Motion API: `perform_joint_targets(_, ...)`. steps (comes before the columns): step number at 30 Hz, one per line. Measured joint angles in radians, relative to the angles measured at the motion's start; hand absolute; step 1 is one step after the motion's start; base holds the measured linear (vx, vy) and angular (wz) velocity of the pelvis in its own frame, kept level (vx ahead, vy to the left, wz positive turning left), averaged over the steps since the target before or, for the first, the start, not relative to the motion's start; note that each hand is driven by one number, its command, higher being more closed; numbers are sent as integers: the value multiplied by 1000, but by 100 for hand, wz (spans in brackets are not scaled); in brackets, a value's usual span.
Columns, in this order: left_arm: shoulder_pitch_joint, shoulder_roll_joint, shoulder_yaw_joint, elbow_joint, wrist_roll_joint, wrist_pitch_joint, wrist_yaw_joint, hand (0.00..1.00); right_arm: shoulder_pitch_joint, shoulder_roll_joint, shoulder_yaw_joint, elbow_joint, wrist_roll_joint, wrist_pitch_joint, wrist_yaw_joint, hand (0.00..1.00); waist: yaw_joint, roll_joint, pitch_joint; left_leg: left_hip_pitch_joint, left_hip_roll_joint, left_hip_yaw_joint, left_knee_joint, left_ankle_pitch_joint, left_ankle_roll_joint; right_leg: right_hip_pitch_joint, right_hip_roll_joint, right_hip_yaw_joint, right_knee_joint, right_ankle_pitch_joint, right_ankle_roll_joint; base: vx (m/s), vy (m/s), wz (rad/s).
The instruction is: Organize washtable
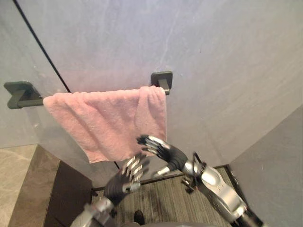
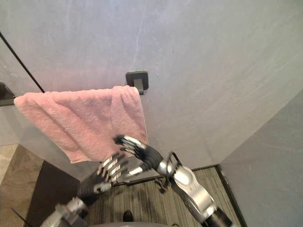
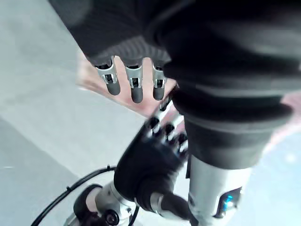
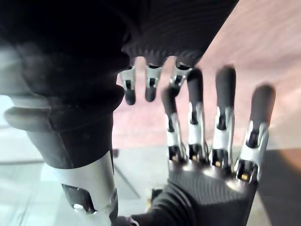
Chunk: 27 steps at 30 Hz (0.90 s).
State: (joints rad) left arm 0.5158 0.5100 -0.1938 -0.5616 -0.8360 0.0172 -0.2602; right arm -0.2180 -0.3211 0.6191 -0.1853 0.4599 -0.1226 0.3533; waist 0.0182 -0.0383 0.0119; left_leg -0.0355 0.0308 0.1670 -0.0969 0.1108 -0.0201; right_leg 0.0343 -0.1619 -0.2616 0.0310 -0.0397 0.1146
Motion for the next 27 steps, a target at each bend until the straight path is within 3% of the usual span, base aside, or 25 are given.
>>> perform_joint_targets(5, -116, 5, 39, -33, -18, -37, 92, 0, -87, 79, 3, 22, 1, -27, -71, 0, 19, 1, -2, 9, -2, -13, 0, 1, 0, 16, -1, -10, 3, -1, -1, 18, 3, 9)
perform_joint_targets(9, -104, -78, 47, -36, 24, -37, 150, 0, -83, 122, 11, 94, -6, -32, -93, 0, 17, 9, -2, 19, -3, -6, -6, 1, -1, 15, -4, -4, 14, -10, -10, -48, 13, -7)
perform_joint_targets(19, -56, -131, 94, -24, 155, -15, 144, 0, -48, 154, 11, 187, -113, -48, -90, 0, 19, 19, -7, 29, 5, 11, -7, -2, -7, 10, 2, 17, 24, -21, -19, -38, 11, -5)
perform_joint_targets(27, -69, -173, 183, 70, 277, -21, 85, 0, -8, 190, -62, 268, -304, -29, -94, 0, 24, 16, -20, -7, 5, 14, -7, 4, -5, -23, 3, 21, 15, -8, -15, 32, 4, -1)
